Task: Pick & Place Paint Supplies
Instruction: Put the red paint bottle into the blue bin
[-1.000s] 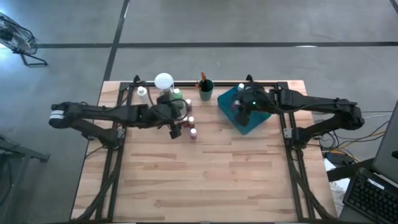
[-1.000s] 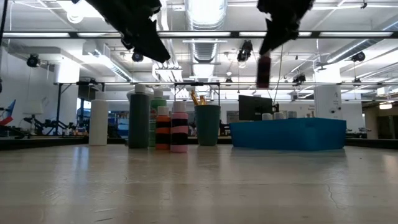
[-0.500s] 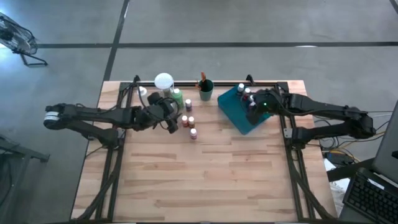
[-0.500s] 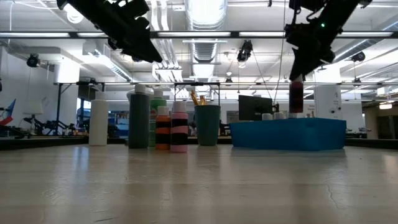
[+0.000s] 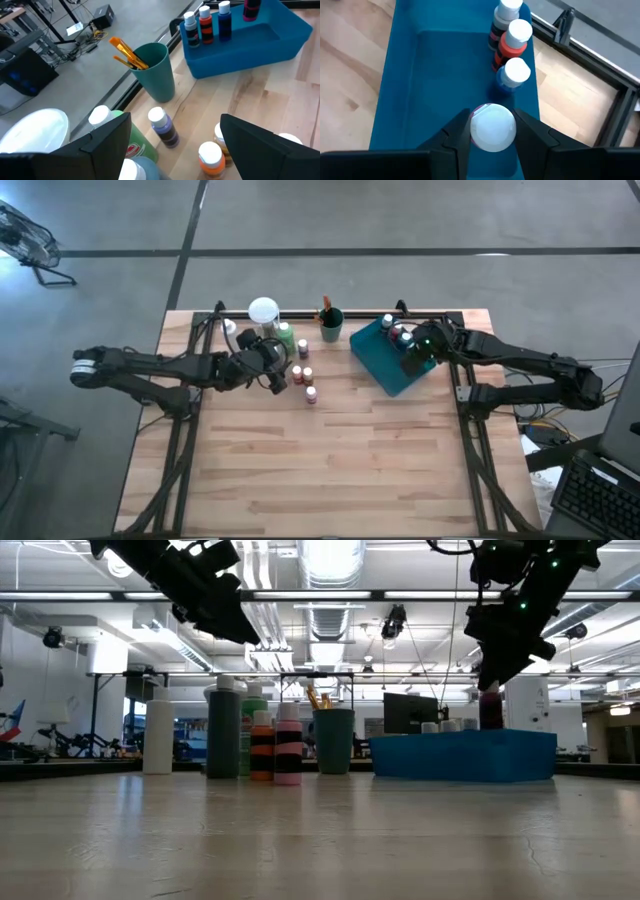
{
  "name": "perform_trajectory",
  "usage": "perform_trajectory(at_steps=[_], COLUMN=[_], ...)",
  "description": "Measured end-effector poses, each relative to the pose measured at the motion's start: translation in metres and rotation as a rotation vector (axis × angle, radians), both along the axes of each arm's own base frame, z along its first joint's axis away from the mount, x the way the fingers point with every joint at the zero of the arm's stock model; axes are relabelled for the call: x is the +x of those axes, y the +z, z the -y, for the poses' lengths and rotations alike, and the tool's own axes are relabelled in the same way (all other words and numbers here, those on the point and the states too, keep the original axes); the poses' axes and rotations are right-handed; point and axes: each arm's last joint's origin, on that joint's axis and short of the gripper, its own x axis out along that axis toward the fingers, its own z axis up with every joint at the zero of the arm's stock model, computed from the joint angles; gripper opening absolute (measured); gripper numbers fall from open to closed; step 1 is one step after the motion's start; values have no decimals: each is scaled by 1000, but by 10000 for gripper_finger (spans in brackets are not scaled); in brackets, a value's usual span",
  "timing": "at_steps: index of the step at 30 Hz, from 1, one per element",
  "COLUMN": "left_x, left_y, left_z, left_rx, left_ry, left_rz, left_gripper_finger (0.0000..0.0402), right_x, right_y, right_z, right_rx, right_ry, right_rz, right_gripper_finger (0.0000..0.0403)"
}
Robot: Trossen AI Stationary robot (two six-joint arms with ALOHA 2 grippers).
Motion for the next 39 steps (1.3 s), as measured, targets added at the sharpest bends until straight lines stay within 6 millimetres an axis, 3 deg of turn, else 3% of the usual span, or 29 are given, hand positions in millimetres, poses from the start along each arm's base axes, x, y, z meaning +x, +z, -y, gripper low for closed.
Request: perform_trajectory(at_steps=[13,22,39], left_x=[0,2,0], left_y=[2,13,16], left_z=[-1,-1,-1], left_rx=[54,118,136], left_ry=[22,-11,-18], left_rz=[-11,55,50], left_gripper_finger=[310,310,310], right_x=[-14,-20,-29], right_y=[-31,-48,-54], right_z=[3,14,33], right_rx=[12,18,51], right_ry=[-52,-55,-67], right_rz=[55,65,87], right_gripper_finger=[116,116,116])
